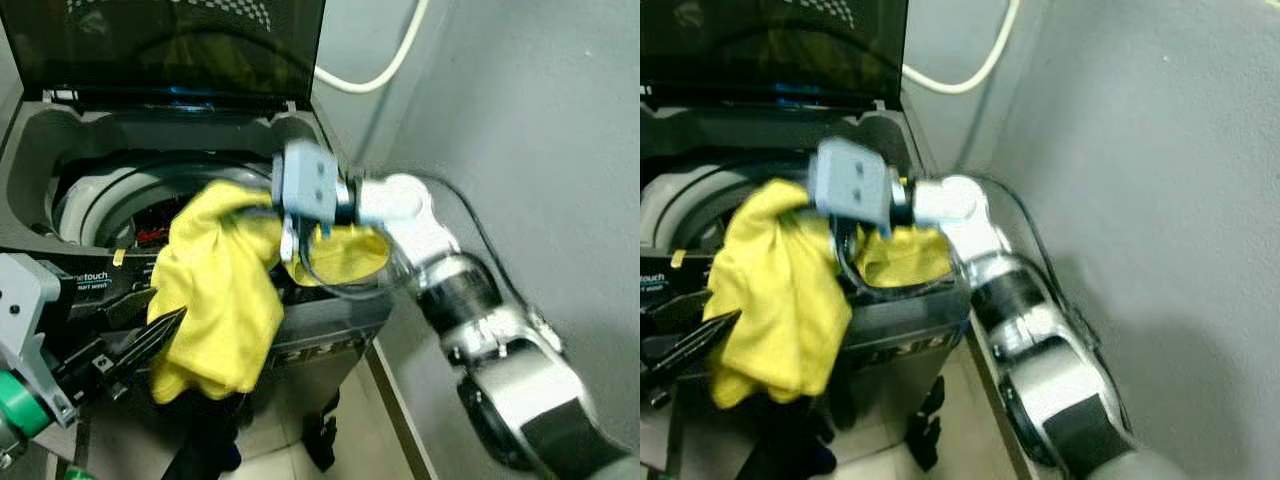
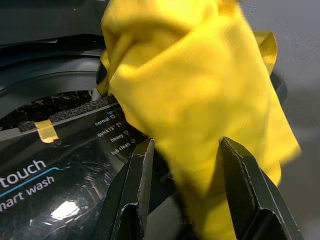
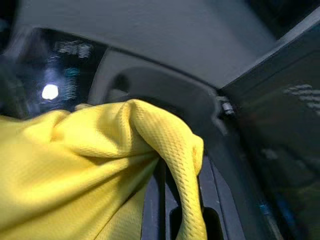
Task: Clothes washing
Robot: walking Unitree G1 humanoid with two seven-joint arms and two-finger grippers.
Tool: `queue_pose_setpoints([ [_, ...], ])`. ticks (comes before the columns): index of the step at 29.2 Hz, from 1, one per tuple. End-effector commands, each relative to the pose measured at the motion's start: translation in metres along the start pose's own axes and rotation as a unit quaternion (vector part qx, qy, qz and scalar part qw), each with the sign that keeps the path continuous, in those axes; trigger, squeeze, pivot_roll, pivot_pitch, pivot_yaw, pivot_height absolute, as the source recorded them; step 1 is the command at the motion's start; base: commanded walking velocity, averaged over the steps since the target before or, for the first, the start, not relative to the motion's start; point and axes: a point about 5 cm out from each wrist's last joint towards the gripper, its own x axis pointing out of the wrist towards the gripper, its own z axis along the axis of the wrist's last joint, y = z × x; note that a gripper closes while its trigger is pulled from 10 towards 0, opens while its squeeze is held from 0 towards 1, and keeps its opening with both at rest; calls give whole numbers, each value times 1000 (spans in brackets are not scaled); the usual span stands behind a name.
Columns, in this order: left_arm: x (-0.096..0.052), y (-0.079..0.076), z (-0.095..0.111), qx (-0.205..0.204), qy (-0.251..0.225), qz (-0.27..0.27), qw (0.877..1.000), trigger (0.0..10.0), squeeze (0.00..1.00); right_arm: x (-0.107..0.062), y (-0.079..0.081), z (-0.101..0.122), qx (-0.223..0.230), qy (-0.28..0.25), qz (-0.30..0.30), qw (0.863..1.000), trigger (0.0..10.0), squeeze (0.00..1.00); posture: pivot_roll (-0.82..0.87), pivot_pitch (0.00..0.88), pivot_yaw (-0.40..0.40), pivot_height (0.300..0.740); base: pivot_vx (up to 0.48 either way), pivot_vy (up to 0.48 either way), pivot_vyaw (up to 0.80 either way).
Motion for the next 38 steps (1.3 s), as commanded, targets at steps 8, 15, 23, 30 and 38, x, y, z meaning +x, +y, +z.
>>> queue_pose_setpoints([
  [8,5,-8,2,0,-13,-16,1000,10000,0,4,-110,73,13,-20,-319,948,0,0,150,37,-165,740,0,0,0],
  [15,5,-10,0,0,-13,-15,1000,10000,0,7,-116,68,77,21,-351,933,8078,0,156,31,-180,740,0,0,0],
  [23,6,-11,1,2,-15,-12,1000,10000,0,28,-54,3,118,131,-185,967,10000,1000,164,30,-180,740,0,0,0],
  [30,7,-9,1,5,-13,-16,1000,10000,0,25,-51,-6,113,152,-206,960,10000,0,163,25,-168,740,0,0,0],
  [38,18,-13,-2,7,-10,-25,1000,10000,0,3,-74,3,126,106,-265,950,10000,0,168,16,-168,740,0,0,0],
])
